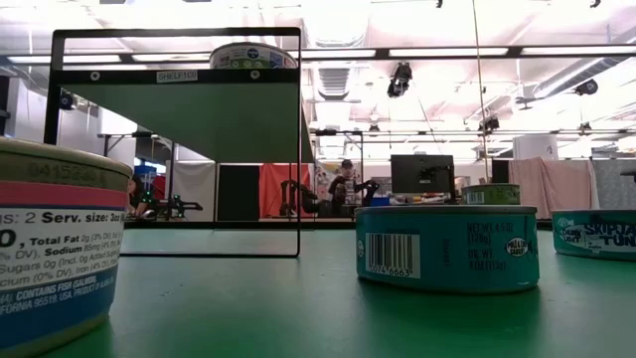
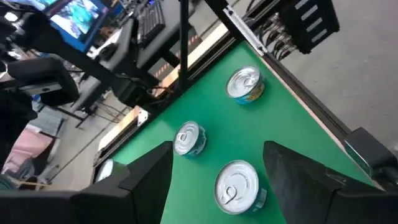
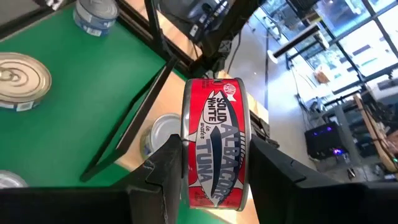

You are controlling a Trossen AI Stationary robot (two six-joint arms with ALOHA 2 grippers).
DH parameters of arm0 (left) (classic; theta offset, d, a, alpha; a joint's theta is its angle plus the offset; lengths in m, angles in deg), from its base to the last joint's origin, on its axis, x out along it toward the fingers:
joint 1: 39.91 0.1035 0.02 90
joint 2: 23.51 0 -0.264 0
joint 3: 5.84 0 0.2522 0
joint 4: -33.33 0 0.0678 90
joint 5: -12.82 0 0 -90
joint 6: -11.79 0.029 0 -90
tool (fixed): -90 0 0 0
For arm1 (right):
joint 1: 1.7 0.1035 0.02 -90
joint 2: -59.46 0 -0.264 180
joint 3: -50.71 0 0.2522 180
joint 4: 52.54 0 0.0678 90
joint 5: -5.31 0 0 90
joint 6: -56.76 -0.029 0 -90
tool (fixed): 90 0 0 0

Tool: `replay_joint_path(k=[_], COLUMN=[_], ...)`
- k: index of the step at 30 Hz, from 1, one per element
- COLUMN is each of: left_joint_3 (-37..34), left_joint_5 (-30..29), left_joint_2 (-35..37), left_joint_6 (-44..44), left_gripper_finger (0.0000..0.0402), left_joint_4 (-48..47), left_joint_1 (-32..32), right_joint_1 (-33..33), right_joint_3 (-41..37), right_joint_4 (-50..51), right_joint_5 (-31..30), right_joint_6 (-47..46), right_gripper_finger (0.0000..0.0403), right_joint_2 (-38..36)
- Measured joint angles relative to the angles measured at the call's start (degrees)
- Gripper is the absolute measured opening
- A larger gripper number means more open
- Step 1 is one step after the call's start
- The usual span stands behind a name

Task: Stack canned seafood by type on shelf
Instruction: Stack the red tuna can on top of the red tuna can on the shelf

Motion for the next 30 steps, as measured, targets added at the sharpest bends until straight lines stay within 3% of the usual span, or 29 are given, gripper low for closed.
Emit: replay_joint_path(k=[6, 10, 15, 20, 25, 30], left_joint_3=[-2.82, -8.96, -20.95, -32.16, -39.87, -46.67], left_joint_5=[8.25, 8.17, 8.22, 3.96, 2.65, -6.21], left_joint_2=[2.39, 6.36, 15.11, 24.96, 34.86, 46.8], left_joint_6=[2.4, 2.76, 5.71, 5.67, 9.46, 15.4], left_gripper_finger=[0.0232, 0.0232, 0.0232, 0.0232, 0.0232, 0.0233], left_joint_4=[3.67, 8.2, 21.21, 25.83, 26.14, 25.91], left_joint_1=[2.1, 3.0, 2.68, 2.83, 2.76, 2.66], right_joint_1=[2.7, 3.77, 4.12, 3.68, 1.2, -2.78], right_joint_3=[-3.02, -4.05, -4.71, -5.14, -7.51, -9.26], right_joint_4=[-0.51, -0.74, -0.86, -2.14, -10.15, -17.07], right_joint_5=[-4.62, -7.04, -7.13, -7.2, -7.23, -6.91], right_joint_6=[-0.57, -1.73, -1.88, -0.08, 6.44, 14.02], right_gripper_finger=[0.0135, 0.0135, 0.0135, 0.0135, 0.0135, 0.0135], right_joint_2=[-0.22, -0.39, -0.39, -0.39, 0.17, 2.19])
